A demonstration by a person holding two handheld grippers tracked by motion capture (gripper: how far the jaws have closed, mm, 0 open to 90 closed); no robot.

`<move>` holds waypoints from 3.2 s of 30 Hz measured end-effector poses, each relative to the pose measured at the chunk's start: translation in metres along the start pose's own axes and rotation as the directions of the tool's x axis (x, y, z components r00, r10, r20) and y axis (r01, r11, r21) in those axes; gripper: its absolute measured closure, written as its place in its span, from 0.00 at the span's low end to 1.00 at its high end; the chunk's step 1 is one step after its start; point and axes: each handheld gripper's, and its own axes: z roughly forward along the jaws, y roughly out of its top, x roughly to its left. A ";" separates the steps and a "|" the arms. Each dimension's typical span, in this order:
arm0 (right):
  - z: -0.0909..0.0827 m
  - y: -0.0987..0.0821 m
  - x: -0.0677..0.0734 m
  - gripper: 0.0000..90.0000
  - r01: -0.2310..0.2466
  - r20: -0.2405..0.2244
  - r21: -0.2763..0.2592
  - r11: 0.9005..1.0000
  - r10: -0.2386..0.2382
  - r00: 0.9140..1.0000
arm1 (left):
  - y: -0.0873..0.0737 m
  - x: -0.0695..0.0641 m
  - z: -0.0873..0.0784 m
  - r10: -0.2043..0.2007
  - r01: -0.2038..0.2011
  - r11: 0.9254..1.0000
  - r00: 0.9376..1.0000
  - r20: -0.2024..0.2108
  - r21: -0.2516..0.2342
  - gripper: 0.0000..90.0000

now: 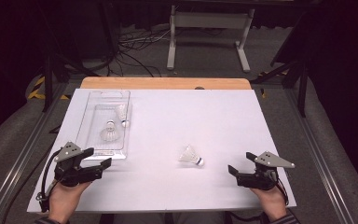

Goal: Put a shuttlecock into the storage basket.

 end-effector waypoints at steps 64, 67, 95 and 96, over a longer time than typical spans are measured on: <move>0.000 0.000 0.000 0.12 -0.001 -0.004 -0.002 1.000 0.001 1.000 | 0.030 -0.034 0.033 0.076 -0.080 0.995 0.994 0.075 0.053 0.24; 0.000 0.000 0.000 0.12 0.000 -0.005 -0.002 1.000 0.000 1.000 | 0.031 -0.035 0.035 0.082 -0.086 0.995 0.994 0.077 0.055 0.24; 0.000 0.000 0.000 0.12 0.001 -0.006 -0.002 1.000 -0.001 1.000 | 0.041 -0.050 0.052 0.111 -0.123 0.986 0.987 0.115 0.111 0.25; -0.001 0.000 0.000 0.12 0.001 -0.006 -0.002 1.000 -0.001 1.000 | 0.042 -0.051 0.053 0.113 -0.127 0.985 0.986 0.122 0.114 0.25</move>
